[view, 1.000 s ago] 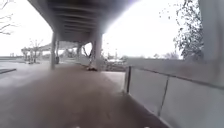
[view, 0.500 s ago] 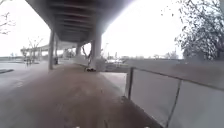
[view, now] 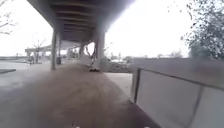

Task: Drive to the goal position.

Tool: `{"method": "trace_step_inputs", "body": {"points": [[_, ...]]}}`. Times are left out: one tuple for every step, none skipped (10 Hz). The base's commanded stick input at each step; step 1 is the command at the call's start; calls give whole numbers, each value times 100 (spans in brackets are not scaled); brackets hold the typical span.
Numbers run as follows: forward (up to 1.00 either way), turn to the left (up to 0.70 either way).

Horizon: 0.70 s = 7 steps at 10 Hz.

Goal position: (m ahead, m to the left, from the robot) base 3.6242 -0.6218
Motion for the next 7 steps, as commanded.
{"method": "trace_step_inputs", "body": {"points": [[45, 27], [45, 27], [45, 27], [45, 26], [45, 0], [45, 0], [45, 9]]}}
